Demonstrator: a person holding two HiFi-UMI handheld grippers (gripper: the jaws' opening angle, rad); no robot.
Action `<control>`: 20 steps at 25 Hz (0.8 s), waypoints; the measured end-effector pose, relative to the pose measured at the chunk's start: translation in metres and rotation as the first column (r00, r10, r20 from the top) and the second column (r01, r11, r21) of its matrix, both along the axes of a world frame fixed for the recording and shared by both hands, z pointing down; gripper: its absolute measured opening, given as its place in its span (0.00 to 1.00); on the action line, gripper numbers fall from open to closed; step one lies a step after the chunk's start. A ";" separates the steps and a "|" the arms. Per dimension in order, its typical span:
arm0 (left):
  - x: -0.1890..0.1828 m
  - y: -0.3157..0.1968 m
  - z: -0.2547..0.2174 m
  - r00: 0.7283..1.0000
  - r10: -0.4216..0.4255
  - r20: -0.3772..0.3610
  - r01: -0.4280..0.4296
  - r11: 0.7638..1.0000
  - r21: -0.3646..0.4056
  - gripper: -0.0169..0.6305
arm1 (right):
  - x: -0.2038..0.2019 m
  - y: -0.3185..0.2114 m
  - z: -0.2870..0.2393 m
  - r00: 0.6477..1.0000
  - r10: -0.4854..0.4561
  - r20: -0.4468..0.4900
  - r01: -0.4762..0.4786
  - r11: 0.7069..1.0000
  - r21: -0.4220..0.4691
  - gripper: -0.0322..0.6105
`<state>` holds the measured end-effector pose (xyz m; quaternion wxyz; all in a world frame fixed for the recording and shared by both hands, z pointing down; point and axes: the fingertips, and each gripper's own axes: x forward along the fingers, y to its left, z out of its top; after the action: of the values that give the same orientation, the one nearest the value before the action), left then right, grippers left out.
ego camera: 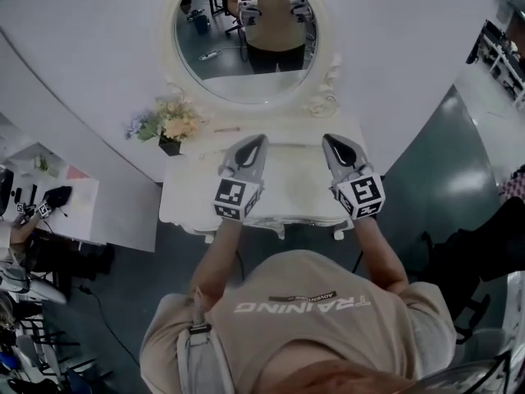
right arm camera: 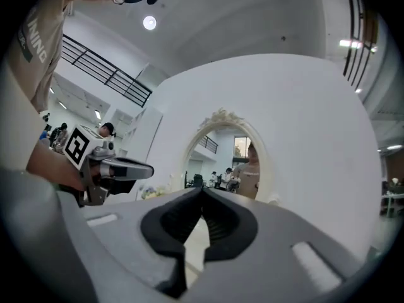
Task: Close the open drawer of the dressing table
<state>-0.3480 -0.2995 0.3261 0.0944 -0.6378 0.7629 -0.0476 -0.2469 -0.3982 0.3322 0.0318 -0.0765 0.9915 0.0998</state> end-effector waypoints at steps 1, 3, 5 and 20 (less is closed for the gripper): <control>0.000 0.003 -0.004 1.000 -0.009 0.008 0.009 1.000 0.012 0.03 | 0.003 -0.002 -0.003 1.000 0.017 0.018 -0.017 1.000 -0.005 0.06; -0.002 0.008 -0.010 0.999 -0.035 0.029 0.034 0.999 0.040 0.03 | 0.004 -0.002 -0.002 0.999 0.024 0.029 -0.024 1.000 -0.019 0.06; -0.001 0.011 -0.009 0.998 -0.051 0.046 0.048 0.997 0.061 0.03 | 0.004 -0.004 0.005 0.999 0.027 0.023 -0.027 0.999 -0.023 0.06; -0.005 0.000 0.039 0.999 -0.028 -0.036 0.029 1.000 0.009 0.03 | -0.004 -0.019 0.048 0.993 0.042 -0.106 -0.047 0.998 -0.039 0.06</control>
<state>-0.3528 -0.2992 0.3655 0.0834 -0.6271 0.7738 -0.0338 -0.2507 -0.4174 0.3804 -0.0241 -0.0938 0.9918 0.0838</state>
